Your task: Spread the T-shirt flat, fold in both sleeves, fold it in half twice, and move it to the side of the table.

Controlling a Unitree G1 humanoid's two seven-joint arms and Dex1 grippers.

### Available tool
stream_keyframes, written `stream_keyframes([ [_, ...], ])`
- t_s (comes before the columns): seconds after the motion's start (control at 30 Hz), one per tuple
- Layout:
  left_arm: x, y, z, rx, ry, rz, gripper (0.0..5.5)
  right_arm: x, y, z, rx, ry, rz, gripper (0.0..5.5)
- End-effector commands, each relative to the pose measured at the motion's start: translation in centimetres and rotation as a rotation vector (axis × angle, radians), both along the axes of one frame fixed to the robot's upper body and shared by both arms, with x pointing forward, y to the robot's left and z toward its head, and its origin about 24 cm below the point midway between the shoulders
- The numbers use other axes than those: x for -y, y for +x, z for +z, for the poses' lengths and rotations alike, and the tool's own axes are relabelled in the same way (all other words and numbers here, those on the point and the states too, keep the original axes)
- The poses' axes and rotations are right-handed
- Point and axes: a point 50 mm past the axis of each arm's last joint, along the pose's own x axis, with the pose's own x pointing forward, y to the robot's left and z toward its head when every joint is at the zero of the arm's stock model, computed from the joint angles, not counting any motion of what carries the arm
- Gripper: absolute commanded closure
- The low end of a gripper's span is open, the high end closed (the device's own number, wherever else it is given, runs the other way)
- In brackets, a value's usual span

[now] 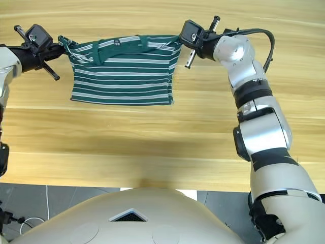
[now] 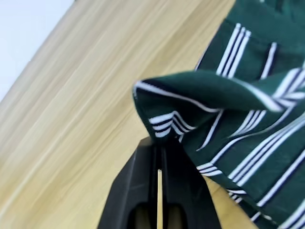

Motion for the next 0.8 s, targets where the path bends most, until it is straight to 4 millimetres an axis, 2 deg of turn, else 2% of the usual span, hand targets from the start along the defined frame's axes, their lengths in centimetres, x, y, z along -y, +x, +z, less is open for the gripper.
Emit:
stream_keyframes([
  [0.03, 1.1, -0.1, -1.9, -0.049, -0.026, -0.026, 5.21, -0.3, -0.3, -1.0, -0.028, 0.014, 0.005, 5.06],
  [0.2, 1.5, 0.3, -2.4, -0.017, -0.077, 0.021, 4.36, -0.1, -0.4, -1.3, -0.01, 0.077, -0.029, 4.07],
  [0.33, 2.3, 1.8, -1.1, 0.141, -0.146, 0.136, 3.64, 0.3, 0.2, -0.2, 0.104, 0.143, -0.104, 4.02],
  [0.4, 0.9, 2.7, 0.9, 0.315, -0.199, 0.338, 3.3, 1.1, 0.5, 0.8, 0.193, 0.176, -0.171, 4.02],
  [0.47, 0.0, 2.8, 1.4, 0.393, -0.228, 0.456, 3.03, 1.5, 0.5, 1.2, 0.253, 0.192, -0.193, 4.02],
  [0.7, 0.1, 1.6, -1.3, 0.355, -0.331, 0.518, 1.91, -1.4, -0.8, -0.6, 0.243, 0.063, 0.014, 4.02],
  [0.8, -0.2, 1.1, -1.6, 0.381, -0.352, 0.527, 1.51, -3.4, -1.1, -1.5, 0.203, -0.041, 0.126, 4.02],
])
